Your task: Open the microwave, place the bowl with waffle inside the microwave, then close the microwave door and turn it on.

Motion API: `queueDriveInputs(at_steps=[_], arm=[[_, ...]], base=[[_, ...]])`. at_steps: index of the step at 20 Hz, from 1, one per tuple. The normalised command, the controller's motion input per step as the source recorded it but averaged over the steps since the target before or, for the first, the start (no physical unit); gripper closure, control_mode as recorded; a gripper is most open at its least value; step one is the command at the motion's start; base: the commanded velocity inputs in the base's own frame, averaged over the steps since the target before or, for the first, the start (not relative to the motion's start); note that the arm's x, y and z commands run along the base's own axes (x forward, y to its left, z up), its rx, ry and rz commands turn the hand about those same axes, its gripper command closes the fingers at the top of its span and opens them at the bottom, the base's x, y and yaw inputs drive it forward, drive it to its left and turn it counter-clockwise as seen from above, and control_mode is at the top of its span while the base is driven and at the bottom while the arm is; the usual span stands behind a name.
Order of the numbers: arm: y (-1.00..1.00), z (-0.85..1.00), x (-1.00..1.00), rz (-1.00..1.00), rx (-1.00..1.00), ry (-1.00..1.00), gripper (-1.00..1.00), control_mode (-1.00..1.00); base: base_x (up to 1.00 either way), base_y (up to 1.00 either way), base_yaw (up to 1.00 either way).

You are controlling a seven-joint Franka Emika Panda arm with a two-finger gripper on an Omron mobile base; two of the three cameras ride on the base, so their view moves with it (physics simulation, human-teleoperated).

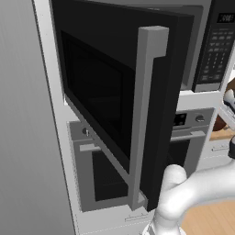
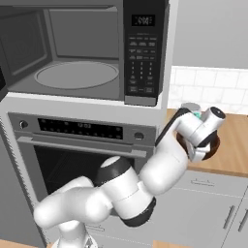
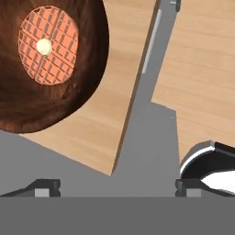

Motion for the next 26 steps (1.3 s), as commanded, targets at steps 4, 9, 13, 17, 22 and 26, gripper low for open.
queueDriveInputs(at_steps=[4,9,13,17,22,26], arm=[[-0.42,-0.22,0.11,0.0,0.0,0.0,-1.0,-1.0],[-0.24,-0.16,0.02,0.0,0.0,0.0,-1.0,-1.0],[-0.01,-0.16,0.06,-0.07,-0.01,0.0,-1.0,-1.0],[0.0,-0.25,0.05,-0.13,-0.05,0.0,-1.0,-1.0],[0.0,-0.22,0.09,-0.12,-0.06,0.0,-1.0,-1.0],[0.01,-0.09,0.23,-0.07,-0.03,0.0,-1.0,-1.0]], base=[[0.0,0.0,0.0],[0.0,0.0,0.0],[0.0,0.0,0.0],[0.0,0.0,0.0],[0.0,0.0,0.0],[0.0,0.0,0.0]])
